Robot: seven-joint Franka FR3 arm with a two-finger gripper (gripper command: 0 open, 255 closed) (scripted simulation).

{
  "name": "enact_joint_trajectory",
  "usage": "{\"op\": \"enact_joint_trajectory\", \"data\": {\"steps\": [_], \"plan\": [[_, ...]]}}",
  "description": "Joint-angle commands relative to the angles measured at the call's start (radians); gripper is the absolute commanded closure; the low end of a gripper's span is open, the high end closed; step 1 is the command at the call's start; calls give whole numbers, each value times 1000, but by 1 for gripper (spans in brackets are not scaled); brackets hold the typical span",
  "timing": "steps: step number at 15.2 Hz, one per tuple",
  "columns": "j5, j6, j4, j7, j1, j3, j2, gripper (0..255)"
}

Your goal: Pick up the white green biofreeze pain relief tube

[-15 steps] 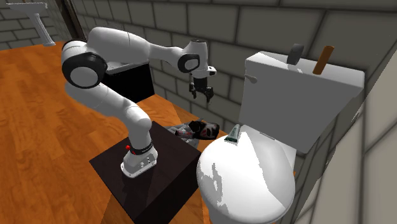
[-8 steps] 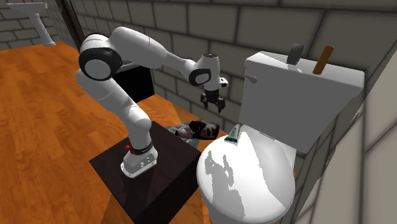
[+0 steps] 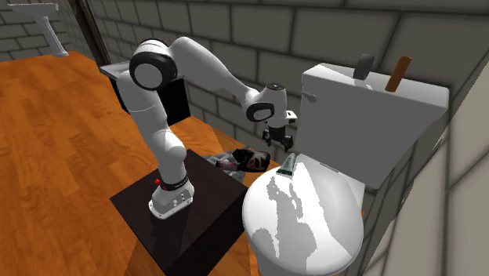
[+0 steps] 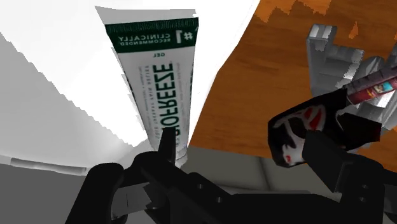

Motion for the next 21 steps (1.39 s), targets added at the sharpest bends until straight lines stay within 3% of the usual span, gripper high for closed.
{"op": "enact_joint_trajectory", "data": {"steps": [1, 5, 12, 15, 16, 21], "plan": [[73, 47, 40, -79, 0, -30, 86, 0], [250, 106, 133, -241, -34, -39, 251, 0], [350, 184, 121, -315, -66, 4, 333, 0], [359, 190, 121, -321, -69, 9, 340, 0], [360, 191, 120, -322, -69, 9, 341, 255], [360, 192, 120, -322, -69, 9, 341, 255]]}}
